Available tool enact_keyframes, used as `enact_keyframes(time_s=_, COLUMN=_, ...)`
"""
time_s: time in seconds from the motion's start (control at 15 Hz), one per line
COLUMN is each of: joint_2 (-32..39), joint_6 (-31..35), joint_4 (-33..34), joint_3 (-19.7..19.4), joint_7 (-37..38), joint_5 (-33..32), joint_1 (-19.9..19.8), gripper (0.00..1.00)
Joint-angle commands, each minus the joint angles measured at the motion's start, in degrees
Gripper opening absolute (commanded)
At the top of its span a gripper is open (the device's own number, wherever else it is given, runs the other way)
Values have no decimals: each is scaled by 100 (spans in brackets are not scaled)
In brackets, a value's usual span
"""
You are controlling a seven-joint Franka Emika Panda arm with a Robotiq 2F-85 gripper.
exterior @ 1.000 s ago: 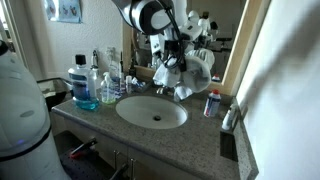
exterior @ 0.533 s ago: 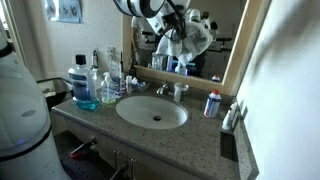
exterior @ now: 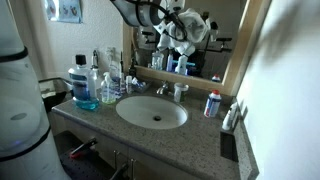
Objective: Wipe the mirror with the white cloth
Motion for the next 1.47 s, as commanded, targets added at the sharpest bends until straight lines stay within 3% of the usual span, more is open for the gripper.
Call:
enact_keyframes(time_s=0.0, joint_2=373, joint_6=306, joint_4=386, joint_3=220, joint_7=94, joint_5=-335, joint_1=-236, gripper=3)
enact_keyframes(time_s=0.27, joint_2=659, joint_6=181, joint_4=676, joint_3=229, joint_7=27, joint_5=-928, joint_1=-113, gripper=3)
enact_keyframes(time_s=0.53, joint_2=988, joint_6=63, joint_4=985, joint_3=202, joint_7=2, joint_5=-1441, joint_1=297, gripper=3)
enact_keyframes(time_s=0.8, joint_2=1234, joint_6=103, joint_4=1387, joint_3=-186, joint_7=109, joint_5=-1680, joint_1=751, gripper=3)
enact_keyframes(time_s=0.93, joint_2=1296, joint_6=137, joint_4=1619, joint_3=-581, joint_7=214, joint_5=-1650, joint_1=989, gripper=3)
enact_keyframes(time_s=1.4, joint_2=1619, joint_6=33, joint_4=2189, joint_3=-2709, joint_7=805, joint_5=-1730, joint_1=2074, gripper=3)
